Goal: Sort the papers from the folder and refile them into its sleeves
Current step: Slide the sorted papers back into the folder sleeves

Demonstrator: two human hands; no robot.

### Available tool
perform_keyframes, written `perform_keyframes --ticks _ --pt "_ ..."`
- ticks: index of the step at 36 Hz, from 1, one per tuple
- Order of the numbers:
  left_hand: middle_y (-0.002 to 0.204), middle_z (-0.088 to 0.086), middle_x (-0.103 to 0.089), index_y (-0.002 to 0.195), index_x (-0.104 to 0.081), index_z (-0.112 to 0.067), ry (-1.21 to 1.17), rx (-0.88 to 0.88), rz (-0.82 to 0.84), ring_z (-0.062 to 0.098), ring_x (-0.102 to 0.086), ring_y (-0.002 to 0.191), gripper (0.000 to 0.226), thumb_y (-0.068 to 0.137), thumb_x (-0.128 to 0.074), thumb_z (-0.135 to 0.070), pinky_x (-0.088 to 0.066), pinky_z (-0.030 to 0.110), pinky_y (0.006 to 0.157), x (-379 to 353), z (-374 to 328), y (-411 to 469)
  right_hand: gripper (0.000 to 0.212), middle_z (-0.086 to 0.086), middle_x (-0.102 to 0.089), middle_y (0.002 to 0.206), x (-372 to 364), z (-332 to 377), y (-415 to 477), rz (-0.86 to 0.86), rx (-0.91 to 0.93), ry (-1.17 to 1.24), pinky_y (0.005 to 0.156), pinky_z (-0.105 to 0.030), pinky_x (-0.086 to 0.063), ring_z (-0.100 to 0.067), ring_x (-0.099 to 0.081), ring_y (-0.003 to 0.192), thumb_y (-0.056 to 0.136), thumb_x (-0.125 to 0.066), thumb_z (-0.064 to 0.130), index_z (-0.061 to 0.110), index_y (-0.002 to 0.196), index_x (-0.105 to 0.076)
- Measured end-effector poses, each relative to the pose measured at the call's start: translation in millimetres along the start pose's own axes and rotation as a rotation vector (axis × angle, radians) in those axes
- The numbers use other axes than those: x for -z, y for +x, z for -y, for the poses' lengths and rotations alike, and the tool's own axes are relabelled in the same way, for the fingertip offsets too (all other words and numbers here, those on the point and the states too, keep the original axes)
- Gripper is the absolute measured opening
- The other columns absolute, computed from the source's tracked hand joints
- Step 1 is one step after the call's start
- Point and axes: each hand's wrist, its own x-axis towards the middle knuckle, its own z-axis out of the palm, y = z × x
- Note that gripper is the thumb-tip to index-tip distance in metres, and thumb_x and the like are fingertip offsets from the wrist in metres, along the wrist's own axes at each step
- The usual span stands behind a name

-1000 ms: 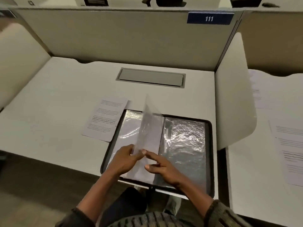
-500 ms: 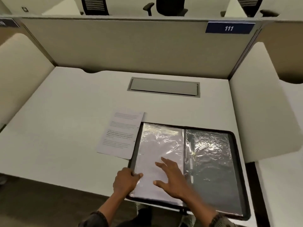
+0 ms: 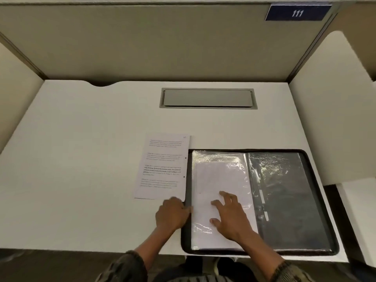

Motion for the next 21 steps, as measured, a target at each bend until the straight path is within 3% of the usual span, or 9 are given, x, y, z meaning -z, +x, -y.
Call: perform_keyframes --ticks 2,4,7,10,13,17,21 --pt "0.074 -0.005 -0.072 0.072 -0.067 -0.022 -0.053 0.039 -0.092 0.018 -0.071 0.075 0.048 0.09 -0.066 -0.066 -0.059 0.034 0.077 23.2 4.5 11.1 0.054 0.002 -0.035 0.16 5.3 9.1 9.9 -0.038 -0.025 0.117 0.116 -0.035 -0.038 -0.02 -0.033 0.146 0.097 -0.064 0.051 0.033 0.146 -0.05" --pt "0.084 0.0 -0.073 0.075 -0.066 -0.023 -0.087 0.089 -0.222 0.026 -0.071 0.086 0.045 0.093 -0.066 -0.064 -0.052 0.032 0.076 48.3 12.0 25.0 0.047 0.007 -0.048 0.144 8.1 21.4 22.1 -0.066 -0.04 0.253 0.106 -0.029 -0.046 -0.014 -0.048 0.132 0.096 -0.068 0.049 0.033 0.138 -0.055" --pt "0.104 0.008 -0.073 0.094 -0.07 -0.021 -0.113 0.156 -0.374 0.035 -0.068 0.104 0.039 0.094 -0.068 -0.06 -0.049 0.037 0.08 76.2 32.8 53.6 0.038 0.008 -0.061 0.123 11.1 47.0 40.4 -0.08 -0.093 0.466 0.095 -0.029 -0.054 -0.009 -0.061 0.108 0.094 -0.074 0.044 0.032 0.127 -0.06" --pt "0.124 0.017 -0.064 0.122 -0.063 -0.006 -0.038 0.204 -0.374 0.038 -0.058 0.121 0.065 0.09 -0.071 -0.062 -0.055 0.049 0.094 90.0 60.3 85.5 0.039 0.008 -0.068 0.107 11.0 73.0 56.9 -0.104 -0.196 0.648 0.088 -0.036 -0.06 -0.01 -0.067 0.095 0.091 -0.077 0.045 0.029 0.122 -0.061" --pt "0.135 0.024 -0.052 0.135 -0.049 0.004 -0.011 0.235 -0.333 0.042 -0.049 0.13 0.087 0.086 -0.078 -0.061 -0.052 0.054 0.1 92.5 78.4 104.7 0.05 0.008 -0.071 0.104 6.7 90.8 71.6 -0.116 -0.277 0.671 0.085 -0.037 -0.059 -0.013 -0.067 0.095 0.088 -0.077 0.052 0.028 0.125 -0.054" --pt "0.139 0.025 -0.047 0.139 -0.044 0.006 -0.076 0.218 -0.321 0.043 -0.047 0.132 0.092 0.083 -0.085 -0.055 -0.051 0.056 0.103 88.8 82.3 115.4 0.064 0.005 -0.069 0.111 0.8 106.3 84.9 -0.123 -0.352 0.601 0.085 -0.037 -0.056 -0.017 -0.066 0.101 0.084 -0.078 0.057 0.026 0.13 -0.046" --pt "0.141 0.024 -0.05 0.141 -0.044 0.003 -0.269 0.294 -0.263 0.043 -0.053 0.131 0.098 0.075 -0.093 -0.05 -0.051 0.055 0.105 85.6 75.3 121.2 0.059 0.001 -0.066 0.12 -0.5 113.6 91.7 -0.115 -0.38 0.559 0.075 -0.032 -0.05 -0.02 -0.067 0.104 0.09 -0.077 0.047 0.022 0.131 -0.042"
